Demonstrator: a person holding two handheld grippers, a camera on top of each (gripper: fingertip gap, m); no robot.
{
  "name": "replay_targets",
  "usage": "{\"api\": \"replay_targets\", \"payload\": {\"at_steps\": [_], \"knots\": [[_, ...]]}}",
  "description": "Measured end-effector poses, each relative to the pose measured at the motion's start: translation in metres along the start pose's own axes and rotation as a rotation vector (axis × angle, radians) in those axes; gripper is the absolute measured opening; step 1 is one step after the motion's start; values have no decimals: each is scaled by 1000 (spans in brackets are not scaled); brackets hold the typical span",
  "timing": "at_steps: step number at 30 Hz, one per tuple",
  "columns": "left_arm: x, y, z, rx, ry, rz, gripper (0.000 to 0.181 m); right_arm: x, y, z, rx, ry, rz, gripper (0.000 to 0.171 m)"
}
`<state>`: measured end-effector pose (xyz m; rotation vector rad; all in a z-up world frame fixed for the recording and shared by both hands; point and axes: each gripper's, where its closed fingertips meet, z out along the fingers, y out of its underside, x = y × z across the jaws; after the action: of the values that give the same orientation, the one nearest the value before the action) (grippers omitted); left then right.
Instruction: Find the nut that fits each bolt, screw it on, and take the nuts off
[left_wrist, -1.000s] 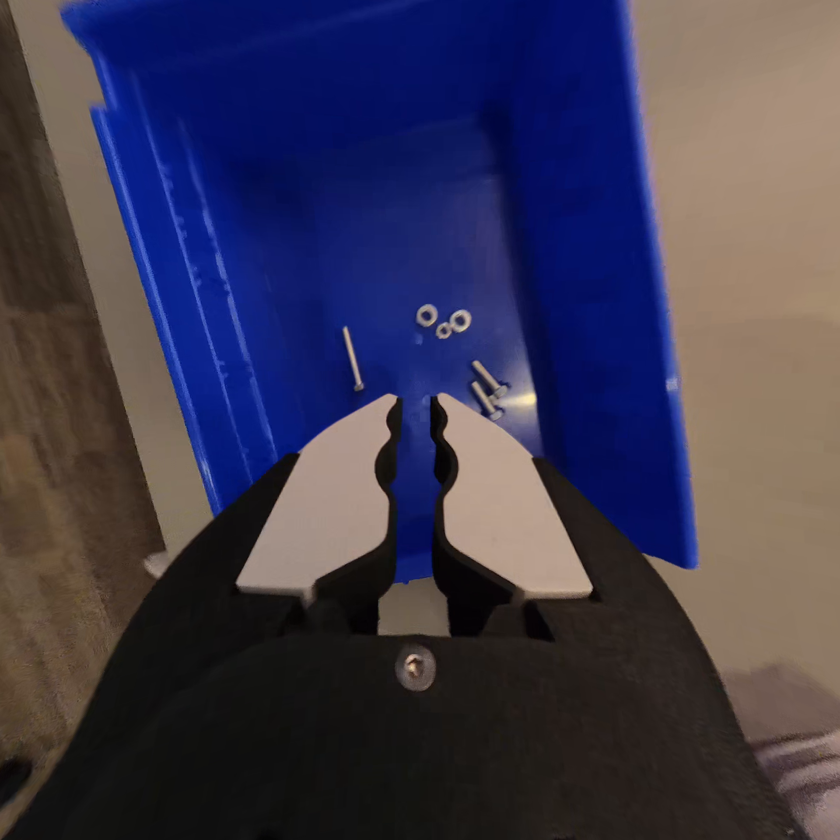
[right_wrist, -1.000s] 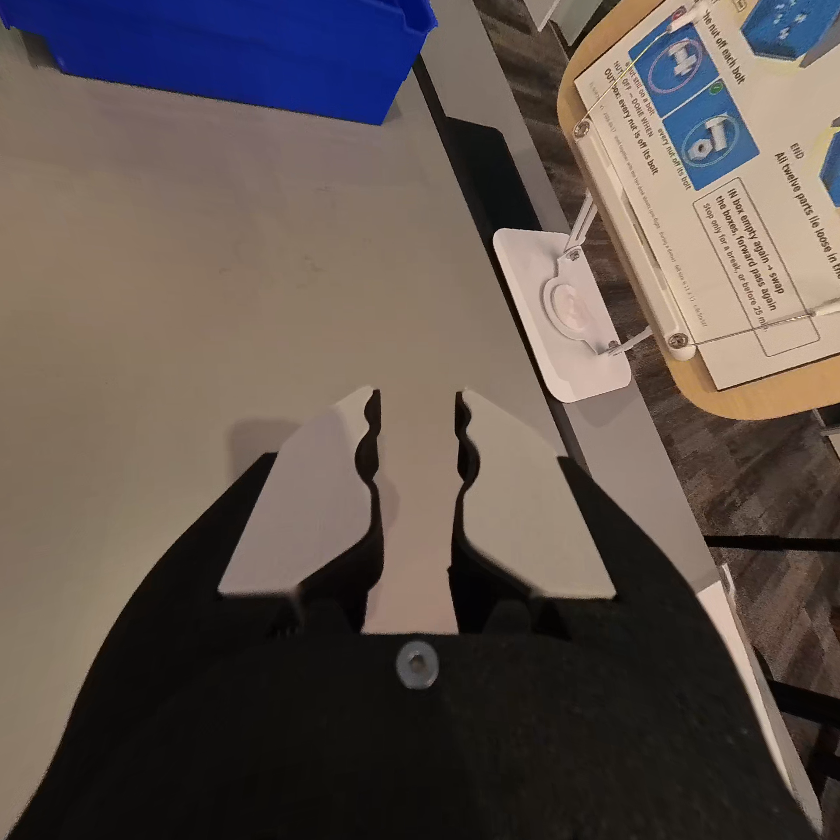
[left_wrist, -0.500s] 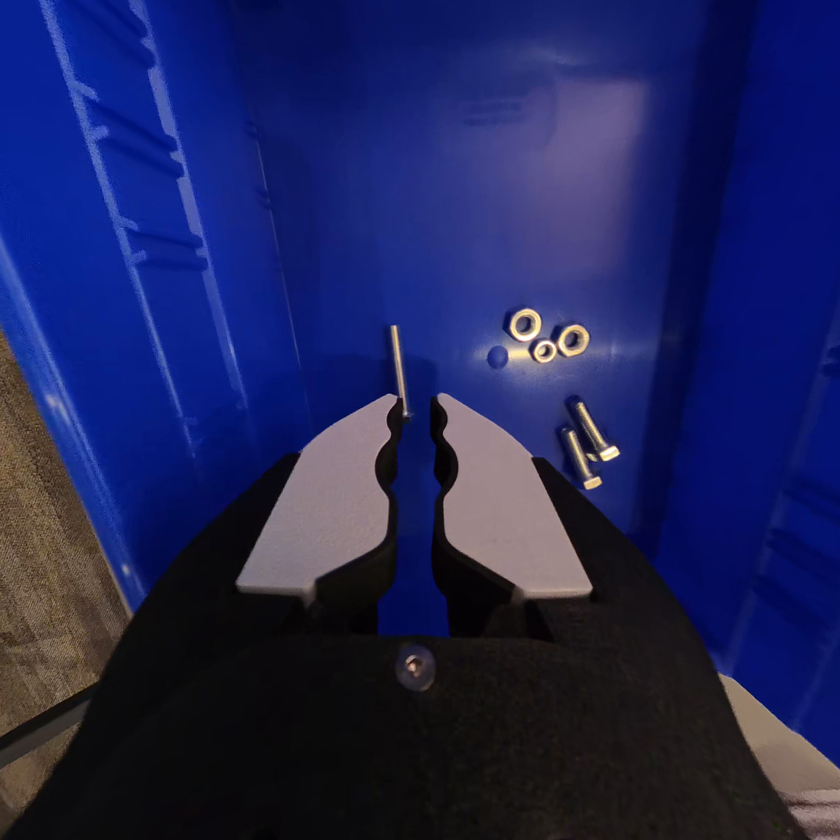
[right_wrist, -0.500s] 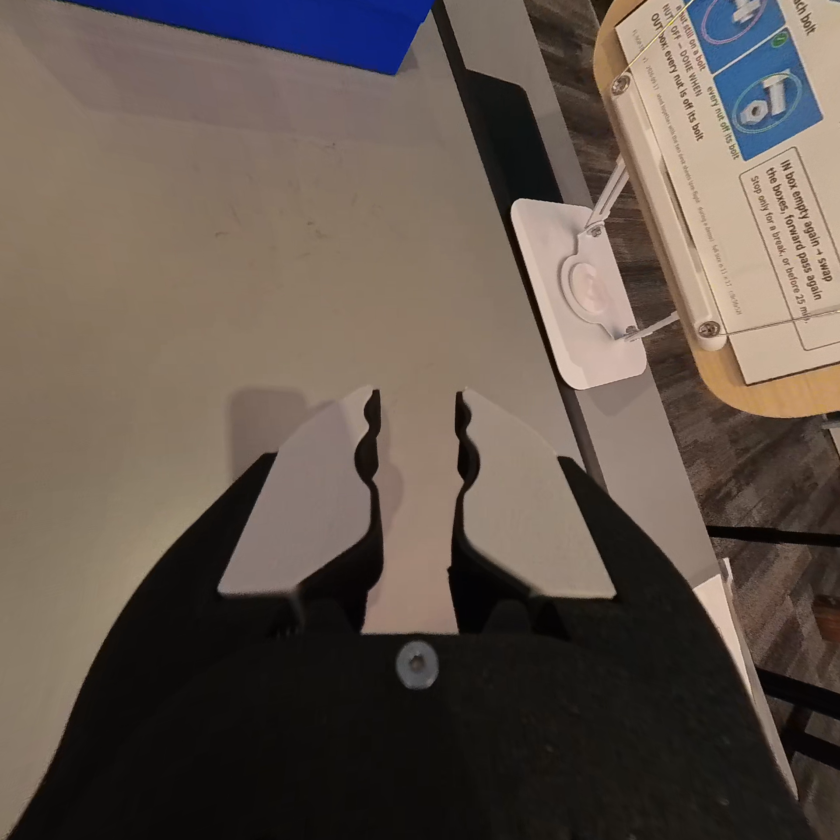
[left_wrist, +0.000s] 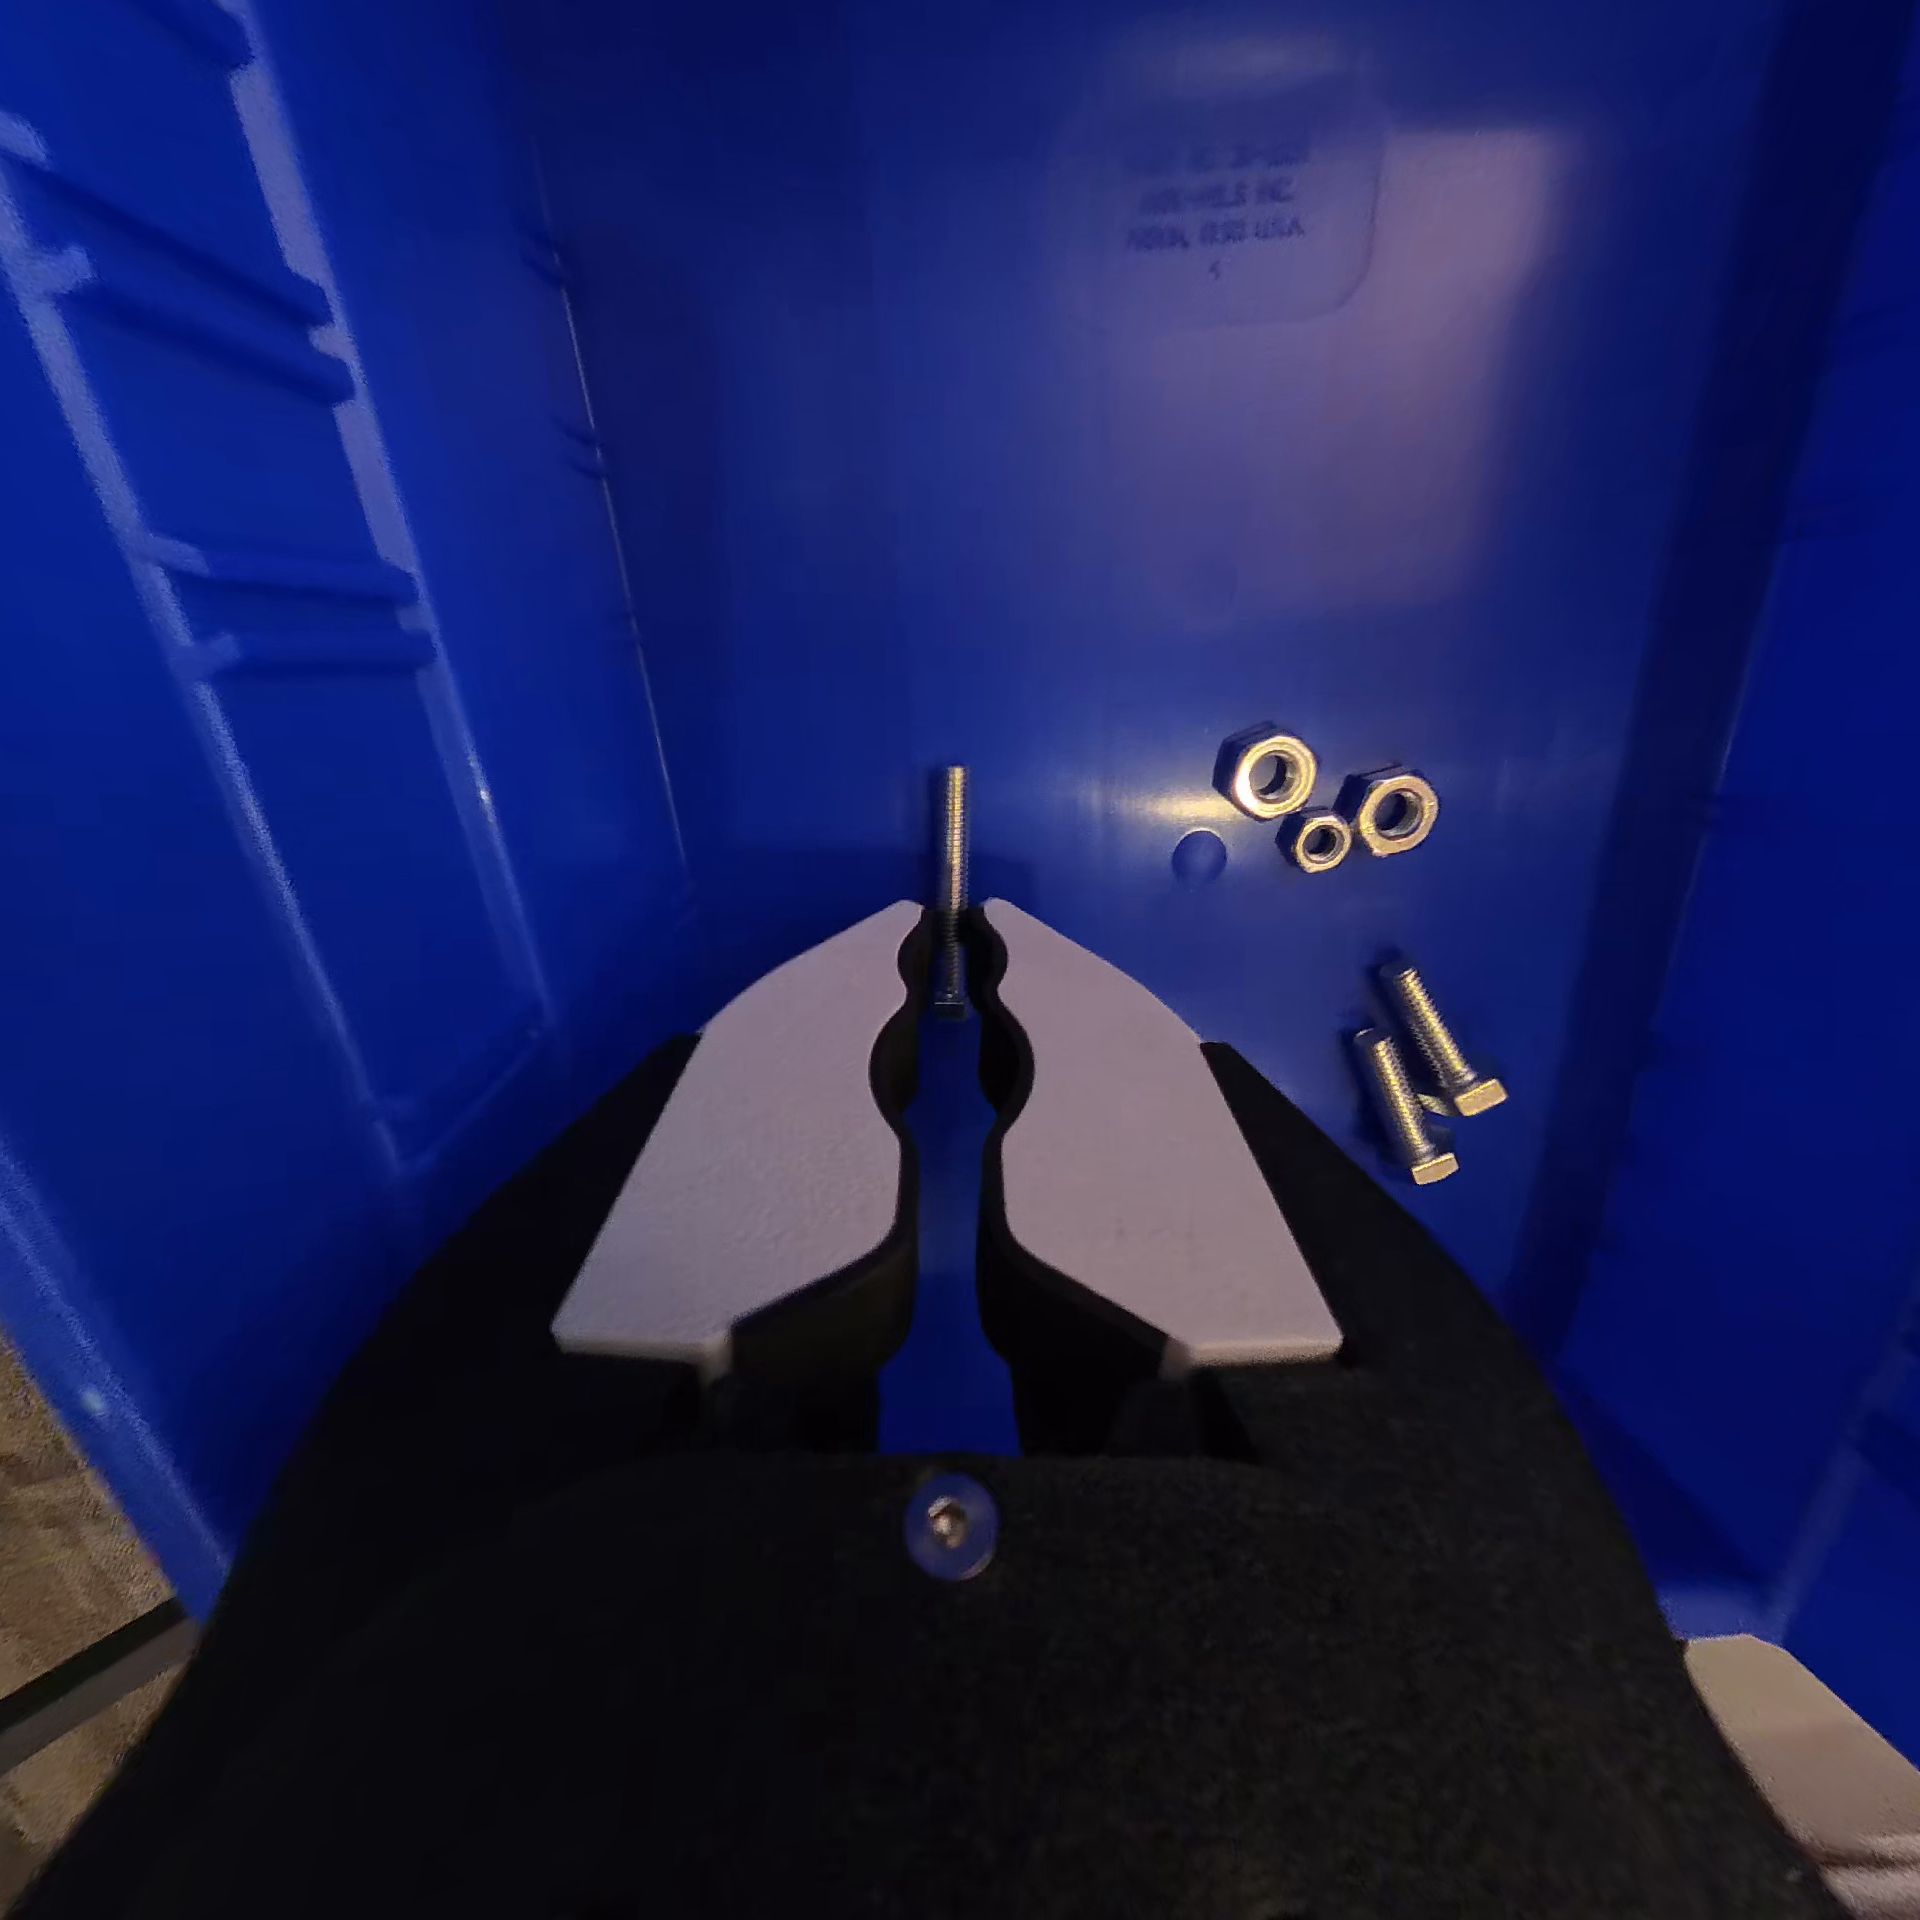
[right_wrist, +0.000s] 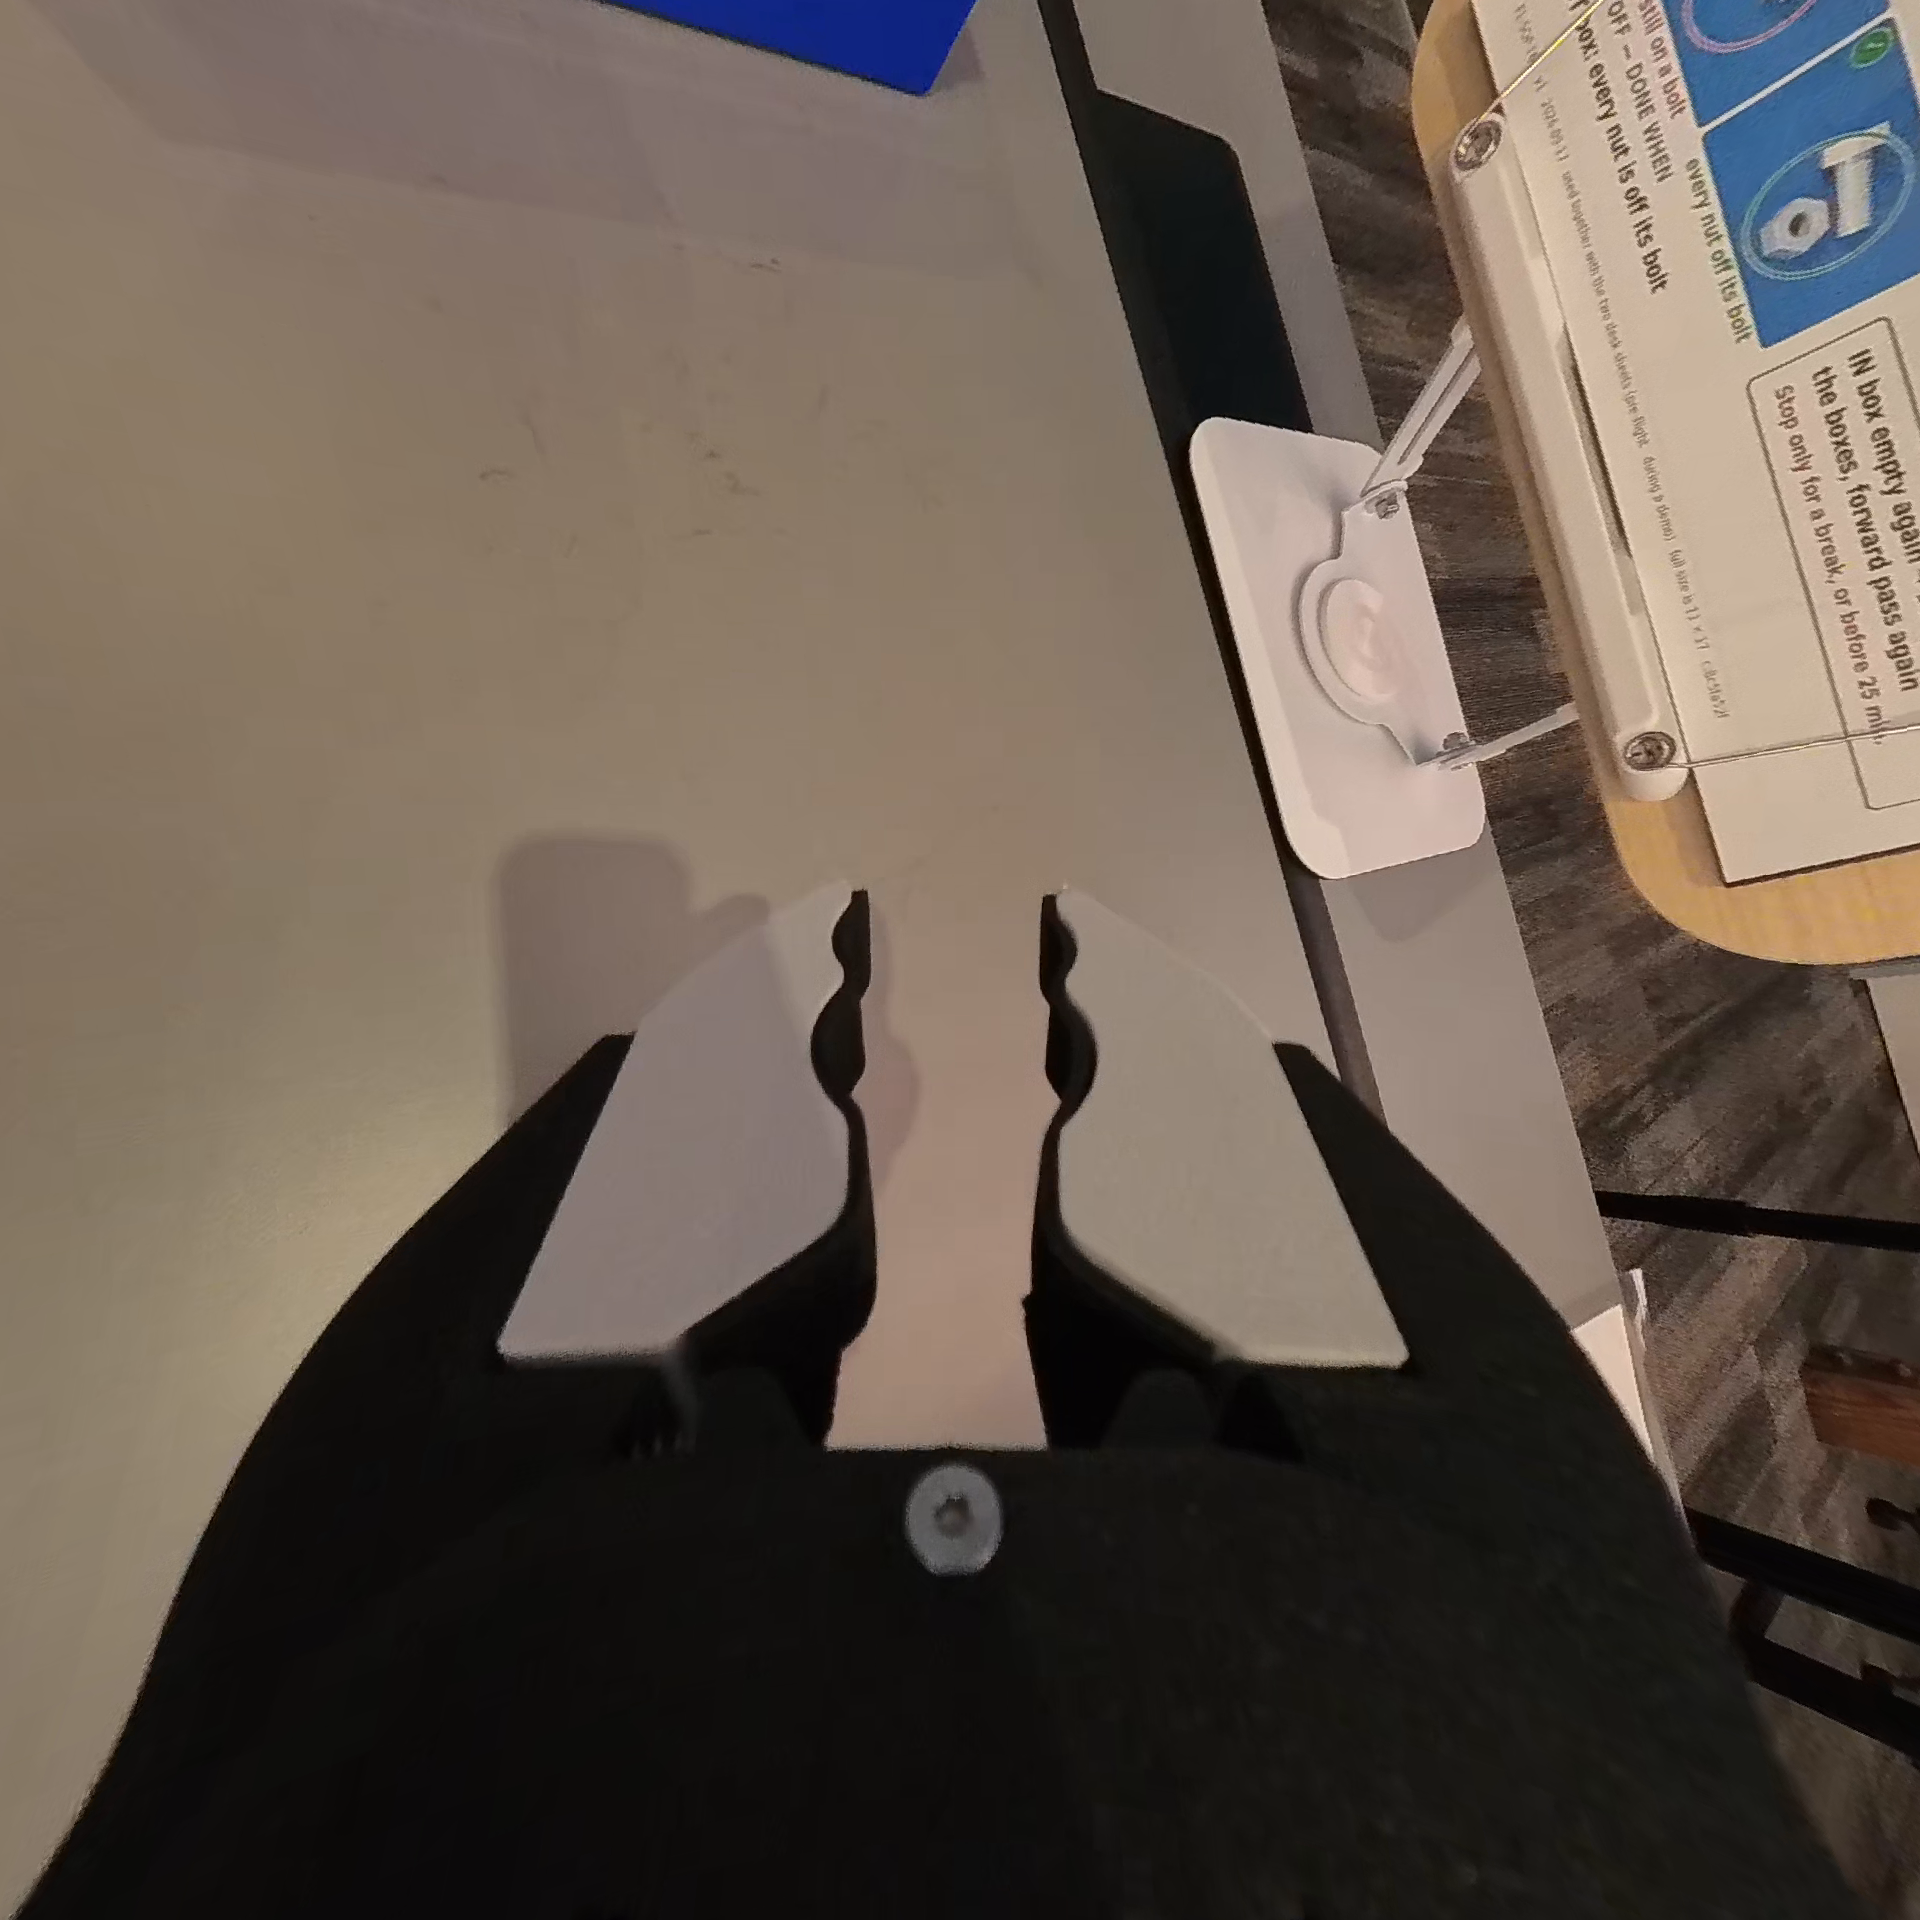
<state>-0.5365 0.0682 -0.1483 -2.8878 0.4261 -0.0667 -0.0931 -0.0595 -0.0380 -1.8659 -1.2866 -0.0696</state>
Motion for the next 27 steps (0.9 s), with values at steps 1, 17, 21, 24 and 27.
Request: {"api": "replay_targets", "payload": {"at_steps": [1,17,21,24,27], "knots": [[1,-2,-3,12,4,-3,5,0,1,0,-2,1,-1,31],[360,-23,-207,901,969,866,4,5,-47,-33,395,-121,212,26],[401,-3,-189,878,1041,983,4,8,-73,-63,640,-223,344,23],[414,5,-181,864,1050,1028,5,4,-80,-67,698,-299,401,19],[418,9,-178,847,1065,1037,5,-6,-84,-61,703,-352,402,20]]}}
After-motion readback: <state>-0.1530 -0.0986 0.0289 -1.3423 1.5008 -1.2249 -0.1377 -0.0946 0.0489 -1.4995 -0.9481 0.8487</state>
